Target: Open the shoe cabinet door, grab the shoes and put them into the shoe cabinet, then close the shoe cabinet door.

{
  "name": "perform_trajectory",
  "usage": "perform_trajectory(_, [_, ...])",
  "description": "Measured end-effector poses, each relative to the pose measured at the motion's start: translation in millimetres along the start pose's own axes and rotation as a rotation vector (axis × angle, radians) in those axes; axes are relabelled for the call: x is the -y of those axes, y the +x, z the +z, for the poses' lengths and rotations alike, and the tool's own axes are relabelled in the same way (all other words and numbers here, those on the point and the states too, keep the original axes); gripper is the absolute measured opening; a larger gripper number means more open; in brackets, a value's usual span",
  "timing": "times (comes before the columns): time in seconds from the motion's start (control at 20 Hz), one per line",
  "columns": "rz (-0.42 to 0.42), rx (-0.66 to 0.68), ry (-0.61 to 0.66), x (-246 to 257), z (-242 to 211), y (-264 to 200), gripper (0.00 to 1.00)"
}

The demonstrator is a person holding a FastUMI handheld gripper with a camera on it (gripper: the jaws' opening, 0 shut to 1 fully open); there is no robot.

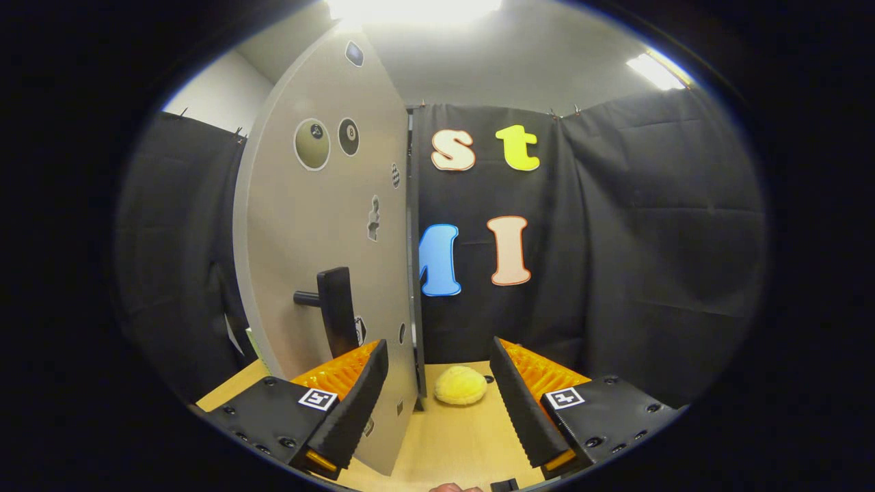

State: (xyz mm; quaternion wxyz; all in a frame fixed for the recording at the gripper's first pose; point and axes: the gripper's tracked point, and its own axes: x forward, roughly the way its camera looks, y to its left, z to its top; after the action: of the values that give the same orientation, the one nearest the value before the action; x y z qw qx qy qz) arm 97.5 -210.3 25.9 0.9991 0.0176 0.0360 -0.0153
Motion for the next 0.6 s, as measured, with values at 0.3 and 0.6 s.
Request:
perform_trajectory(0.3, [0.035, 0.002, -0.021, -57.4, 3.8, 10.5, 0.95])
perform_trajectory(0.6, [0.127, 0.012, -0.022, -123.0, 4.5, 33.5, 0.95])
